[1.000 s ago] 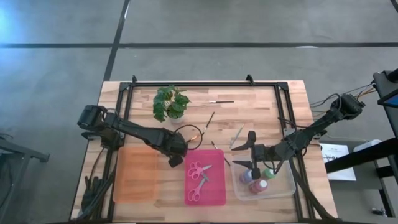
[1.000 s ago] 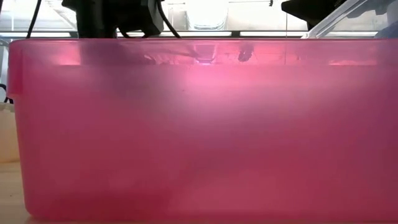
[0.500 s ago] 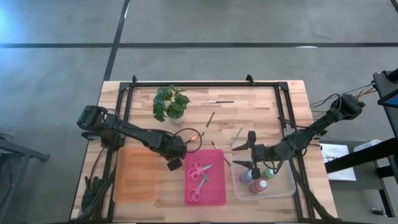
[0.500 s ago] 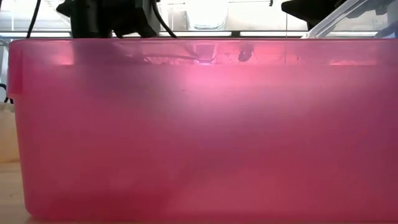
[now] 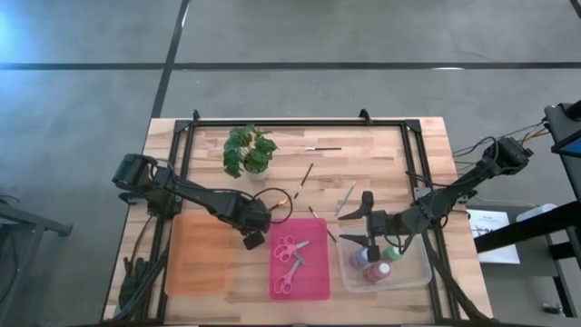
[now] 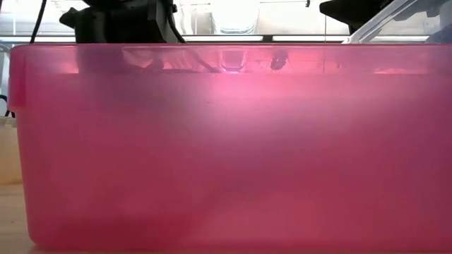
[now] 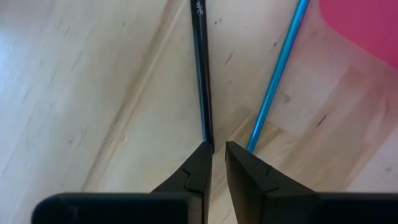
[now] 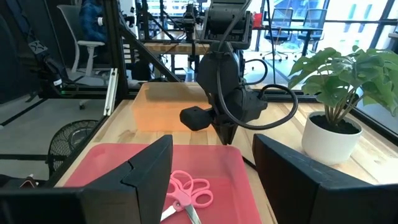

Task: Pick & Place Paint Supplies
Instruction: Put the black paintbrush into the orange bin

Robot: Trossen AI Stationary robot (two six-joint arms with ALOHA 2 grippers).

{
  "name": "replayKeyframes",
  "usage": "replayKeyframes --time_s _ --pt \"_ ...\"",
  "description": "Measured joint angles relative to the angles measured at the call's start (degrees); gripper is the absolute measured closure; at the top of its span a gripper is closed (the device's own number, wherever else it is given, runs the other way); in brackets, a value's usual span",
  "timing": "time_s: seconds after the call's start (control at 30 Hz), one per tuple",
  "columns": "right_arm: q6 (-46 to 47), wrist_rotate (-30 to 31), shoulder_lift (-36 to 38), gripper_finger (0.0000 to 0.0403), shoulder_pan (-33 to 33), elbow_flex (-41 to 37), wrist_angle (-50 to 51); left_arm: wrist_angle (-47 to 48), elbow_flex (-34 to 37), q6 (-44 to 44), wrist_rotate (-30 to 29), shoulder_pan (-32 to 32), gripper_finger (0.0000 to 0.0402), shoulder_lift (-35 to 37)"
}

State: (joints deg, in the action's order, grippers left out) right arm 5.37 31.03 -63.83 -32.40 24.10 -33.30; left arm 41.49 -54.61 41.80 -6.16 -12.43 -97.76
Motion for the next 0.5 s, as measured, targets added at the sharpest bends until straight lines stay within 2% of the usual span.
replayKeyframes --time_s 0.3,0.5 --pt "0.0 0.0 0.0 0.0184 0.0 0.0 0.0 -1.6 1.1 -0.2 0.0 0.0 0.0345 -0.1" --pt "0.0 0.0 0.0 0.0184 0.0 0.0 0.0 -2.2 1.1 -1.2 -0.3 0.2 0.0345 -3.3"
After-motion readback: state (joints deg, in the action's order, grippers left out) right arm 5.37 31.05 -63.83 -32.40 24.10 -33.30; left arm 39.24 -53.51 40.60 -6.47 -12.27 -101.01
